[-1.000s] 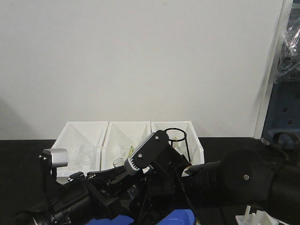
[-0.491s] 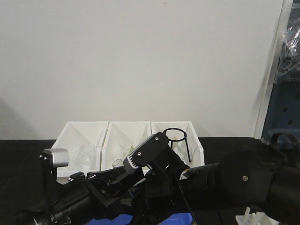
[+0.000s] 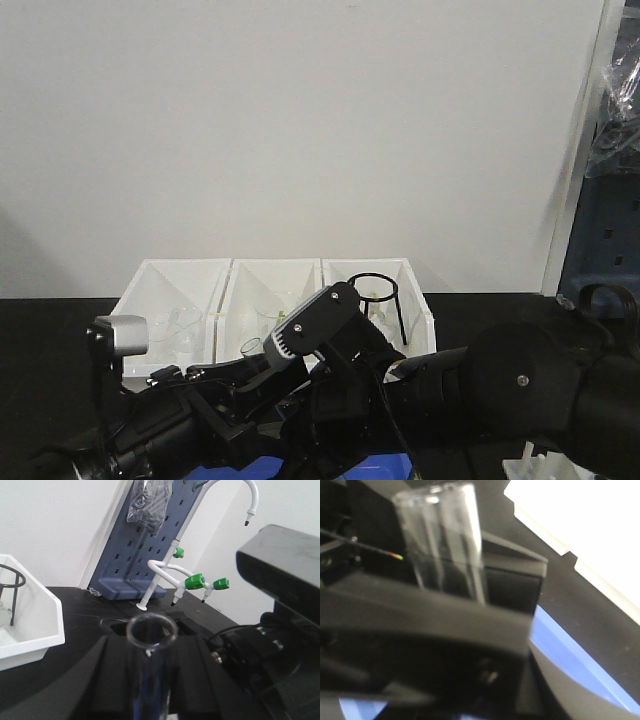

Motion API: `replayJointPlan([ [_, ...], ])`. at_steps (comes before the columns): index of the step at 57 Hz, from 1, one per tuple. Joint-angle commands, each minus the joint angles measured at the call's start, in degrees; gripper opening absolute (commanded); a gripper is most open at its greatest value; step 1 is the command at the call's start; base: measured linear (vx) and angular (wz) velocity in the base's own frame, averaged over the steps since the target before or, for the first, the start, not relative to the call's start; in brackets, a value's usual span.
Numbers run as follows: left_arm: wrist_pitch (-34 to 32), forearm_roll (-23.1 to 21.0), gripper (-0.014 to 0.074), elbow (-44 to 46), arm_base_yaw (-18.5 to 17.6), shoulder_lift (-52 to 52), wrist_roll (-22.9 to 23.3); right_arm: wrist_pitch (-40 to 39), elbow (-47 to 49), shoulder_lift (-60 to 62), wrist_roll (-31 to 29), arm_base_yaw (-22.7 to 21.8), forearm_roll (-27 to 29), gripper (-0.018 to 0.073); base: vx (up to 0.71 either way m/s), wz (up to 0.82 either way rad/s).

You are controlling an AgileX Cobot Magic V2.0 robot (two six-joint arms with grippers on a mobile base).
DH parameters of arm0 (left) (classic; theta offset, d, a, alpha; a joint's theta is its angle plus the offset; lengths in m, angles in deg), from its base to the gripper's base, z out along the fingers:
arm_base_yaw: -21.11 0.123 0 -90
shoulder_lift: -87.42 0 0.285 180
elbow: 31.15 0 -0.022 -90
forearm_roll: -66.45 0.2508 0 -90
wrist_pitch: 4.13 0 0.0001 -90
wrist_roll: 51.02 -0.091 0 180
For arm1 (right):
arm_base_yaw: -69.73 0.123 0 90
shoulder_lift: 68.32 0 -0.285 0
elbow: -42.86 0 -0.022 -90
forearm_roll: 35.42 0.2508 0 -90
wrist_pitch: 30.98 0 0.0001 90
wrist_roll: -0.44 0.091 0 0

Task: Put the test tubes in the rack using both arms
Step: 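Close the right gripper on the test tube held by the left gripper, then open the left gripper and carry the tube with the right gripper over the rack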

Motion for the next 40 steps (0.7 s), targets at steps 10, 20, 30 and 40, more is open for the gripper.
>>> replayJointPlan([
  [10,-5.4,-1.2,0.0492,1.7,-0.2,-1.8,0.5,-5.2,2.0,2.3,0.3,-0.5,0.8,-0.0009,0.00,0.00],
  [20,-5.4,-3.4,0.0492,1.7,-0.1,-1.8,0.4,-6.5,2.0,2.3,0.3,-1.7,0.4,-0.0009,0.00,0.00],
  [30,-5.4,-4.8,0.0491,1.7,0.0,-2.0,-4.2,-8.6,2.0,2.3,0.3,-8.2,0.8,-0.0009,0.00,0.00],
  [40,-5.3,-6.1,0.0491,1.7,0.0,-2.0,-6.5,-9.7,2.0,3.6,0.2,-16.6,0.8,-0.0009,0.00,0.00],
])
